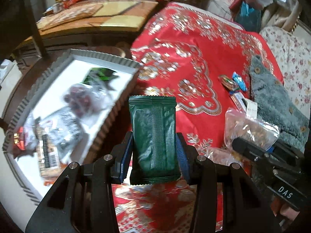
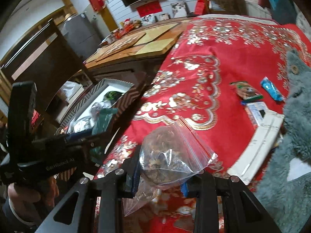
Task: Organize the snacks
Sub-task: 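Carry the green packet with the left tool while the right tool carries the nut bag to the tray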
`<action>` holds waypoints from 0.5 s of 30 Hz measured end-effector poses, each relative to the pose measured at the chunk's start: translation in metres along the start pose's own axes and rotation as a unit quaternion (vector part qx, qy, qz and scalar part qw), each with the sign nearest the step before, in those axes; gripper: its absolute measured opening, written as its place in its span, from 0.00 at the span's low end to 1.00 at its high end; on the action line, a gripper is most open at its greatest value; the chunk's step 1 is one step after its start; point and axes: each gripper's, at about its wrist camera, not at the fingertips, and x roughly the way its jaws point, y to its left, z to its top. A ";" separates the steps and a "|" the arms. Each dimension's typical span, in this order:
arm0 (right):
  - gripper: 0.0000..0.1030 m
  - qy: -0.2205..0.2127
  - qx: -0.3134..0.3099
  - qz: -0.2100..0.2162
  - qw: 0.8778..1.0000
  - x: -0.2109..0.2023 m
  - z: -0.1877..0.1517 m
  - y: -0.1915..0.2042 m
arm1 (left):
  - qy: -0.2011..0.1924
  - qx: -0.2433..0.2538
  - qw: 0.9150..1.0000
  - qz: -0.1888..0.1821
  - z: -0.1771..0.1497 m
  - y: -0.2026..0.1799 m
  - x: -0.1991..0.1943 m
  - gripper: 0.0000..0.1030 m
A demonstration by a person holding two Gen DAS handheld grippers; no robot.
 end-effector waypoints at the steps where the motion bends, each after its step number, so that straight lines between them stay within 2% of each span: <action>1: 0.30 0.002 -0.005 0.003 1.000 0.001 0.001 0.005 | -0.005 -0.004 1.000 0.003 0.000 0.004 -0.004 0.41; 15: 0.30 0.011 -0.058 0.027 0.998 0.014 0.016 0.059 | -0.045 -0.057 0.997 0.037 0.002 0.061 -0.037 0.41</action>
